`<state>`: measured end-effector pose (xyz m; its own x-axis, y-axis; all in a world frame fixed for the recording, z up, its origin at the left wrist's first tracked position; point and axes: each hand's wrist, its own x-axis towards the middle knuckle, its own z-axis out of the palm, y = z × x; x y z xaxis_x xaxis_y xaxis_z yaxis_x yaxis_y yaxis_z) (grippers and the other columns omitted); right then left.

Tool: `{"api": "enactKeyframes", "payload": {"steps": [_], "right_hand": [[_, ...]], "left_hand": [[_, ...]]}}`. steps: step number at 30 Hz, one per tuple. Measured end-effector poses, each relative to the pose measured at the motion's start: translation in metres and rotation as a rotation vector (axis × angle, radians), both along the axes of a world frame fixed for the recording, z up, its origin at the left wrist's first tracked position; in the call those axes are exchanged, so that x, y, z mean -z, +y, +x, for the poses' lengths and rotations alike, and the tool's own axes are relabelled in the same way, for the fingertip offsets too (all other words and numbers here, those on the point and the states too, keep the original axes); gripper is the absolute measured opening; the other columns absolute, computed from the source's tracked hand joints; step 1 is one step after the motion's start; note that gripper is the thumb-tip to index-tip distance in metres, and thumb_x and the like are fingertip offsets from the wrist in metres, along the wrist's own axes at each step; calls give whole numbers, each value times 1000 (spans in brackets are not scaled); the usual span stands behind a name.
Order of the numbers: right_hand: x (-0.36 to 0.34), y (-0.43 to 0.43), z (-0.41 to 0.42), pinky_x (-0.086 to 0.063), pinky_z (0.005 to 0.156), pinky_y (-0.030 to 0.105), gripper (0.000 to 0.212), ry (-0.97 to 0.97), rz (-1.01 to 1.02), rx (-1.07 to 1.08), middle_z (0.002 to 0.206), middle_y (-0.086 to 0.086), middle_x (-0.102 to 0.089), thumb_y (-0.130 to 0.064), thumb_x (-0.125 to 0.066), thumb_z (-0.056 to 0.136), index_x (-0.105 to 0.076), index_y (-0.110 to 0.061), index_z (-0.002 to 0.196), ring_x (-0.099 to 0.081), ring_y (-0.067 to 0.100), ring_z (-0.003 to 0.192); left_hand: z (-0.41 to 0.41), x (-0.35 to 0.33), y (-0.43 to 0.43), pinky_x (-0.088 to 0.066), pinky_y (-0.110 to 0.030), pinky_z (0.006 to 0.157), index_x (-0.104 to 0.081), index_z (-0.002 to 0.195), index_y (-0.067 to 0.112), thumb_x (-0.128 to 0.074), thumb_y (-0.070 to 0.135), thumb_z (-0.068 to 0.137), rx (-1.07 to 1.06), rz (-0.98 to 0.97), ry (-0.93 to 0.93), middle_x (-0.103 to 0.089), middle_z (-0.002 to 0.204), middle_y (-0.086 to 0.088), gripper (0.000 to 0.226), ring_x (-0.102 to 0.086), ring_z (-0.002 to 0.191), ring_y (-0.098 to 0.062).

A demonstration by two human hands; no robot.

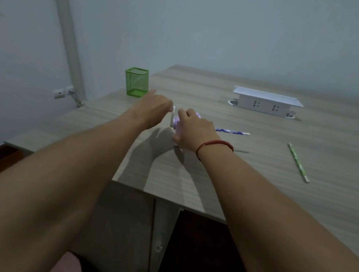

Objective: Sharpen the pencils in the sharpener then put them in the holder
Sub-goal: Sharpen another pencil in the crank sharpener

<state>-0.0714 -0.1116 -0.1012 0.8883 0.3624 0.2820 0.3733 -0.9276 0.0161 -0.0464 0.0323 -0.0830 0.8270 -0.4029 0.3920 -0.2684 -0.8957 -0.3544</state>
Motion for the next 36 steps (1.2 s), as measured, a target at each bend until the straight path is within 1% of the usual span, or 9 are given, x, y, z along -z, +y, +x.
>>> {"api": "enactKeyframes", "payload": {"steps": [5, 9, 12, 18, 21, 25, 28, 32, 36], "right_hand": [[-7, 4, -4, -44, 98, 45, 44, 29, 49, 79, 139, 8, -45, -31, -47, 99, -41, -12, 137, -48, 31, 127], [-13, 9, -7, -44, 102, 48, 55, 99, 36, 114, 141, 9, -43, -33, -60, 93, -40, -13, 140, -47, 31, 129], [-12, 12, -8, -42, 104, 48, 59, 119, 48, 140, 142, 9, -42, -32, -62, 91, -38, -12, 141, -47, 33, 129], [-7, 13, -3, -43, 103, 49, 59, 117, 47, 155, 144, 9, -41, -33, -61, 91, -37, -12, 142, -48, 34, 127], [-6, 13, -1, -44, 102, 49, 54, 91, 23, 146, 146, 11, -40, -32, -55, 95, -37, -12, 142, -47, 33, 129], [0, 12, 1, -46, 98, 49, 47, 40, 45, 101, 141, 10, -43, -30, -51, 96, -39, -12, 137, -48, 32, 127], [6, 8, 3, -48, 93, 44, 53, 4, 64, 37, 135, 8, -47, -38, -58, 89, -41, -13, 133, -51, 30, 119], [8, 4, 7, -45, 88, 41, 56, -57, 66, -8, 132, 6, -49, -42, -60, 85, -43, -13, 130, -54, 30, 113], [6, -3, 7, -44, 87, 41, 60, -64, 10, -51, 136, 5, -45, -41, -58, 87, -38, -14, 136, -54, 30, 114]], "left_hand": [[-21, -3, 0, -40, -37, 86, -62, 99, 2, -43, -1, 95, 134, -157, -65, -68, 99, -17, 20, -62, 95, -35], [-53, 16, 6, -46, -41, 75, -63, 103, 2, -49, 1, 93, 168, -247, -47, -69, 99, -20, 17, -63, 92, -37], [-65, 27, 4, -51, -44, 74, -61, 108, 4, -47, 3, 95, 151, -304, 26, -67, 103, -20, 19, -63, 91, -37], [-57, 22, 4, -48, -42, 69, -61, 100, 4, -45, 9, 96, 98, -245, 69, -65, 97, -18, 16, -62, 87, -37], [-57, 41, 0, -45, -36, 71, -62, 101, 7, -45, 12, 96, 41, -243, 134, -63, 101, -13, 19, -62, 90, -31], [-47, 57, 0, -48, -36, 83, -63, 107, 10, -48, 15, 94, 0, -289, 169, -64, 109, -9, 21, -62, 98, -27], [-32, 52, 2, -49, -36, 87, -65, 107, 14, -49, 24, 96, -30, -254, 220, -67, 107, -8, 22, -63, 97, -24], [-10, 40, 0, -48, -35, 81, -66, 102, 14, -50, 25, 95, -74, -151, 212, -69, 101, -10, 20, -65, 93, -27], [10, 21, 3, -44, -38, 70, -64, 94, 7, -44, 10, 94, -58, -163, 127, -68, 99, -17, 19, -63, 93, -36]]}}
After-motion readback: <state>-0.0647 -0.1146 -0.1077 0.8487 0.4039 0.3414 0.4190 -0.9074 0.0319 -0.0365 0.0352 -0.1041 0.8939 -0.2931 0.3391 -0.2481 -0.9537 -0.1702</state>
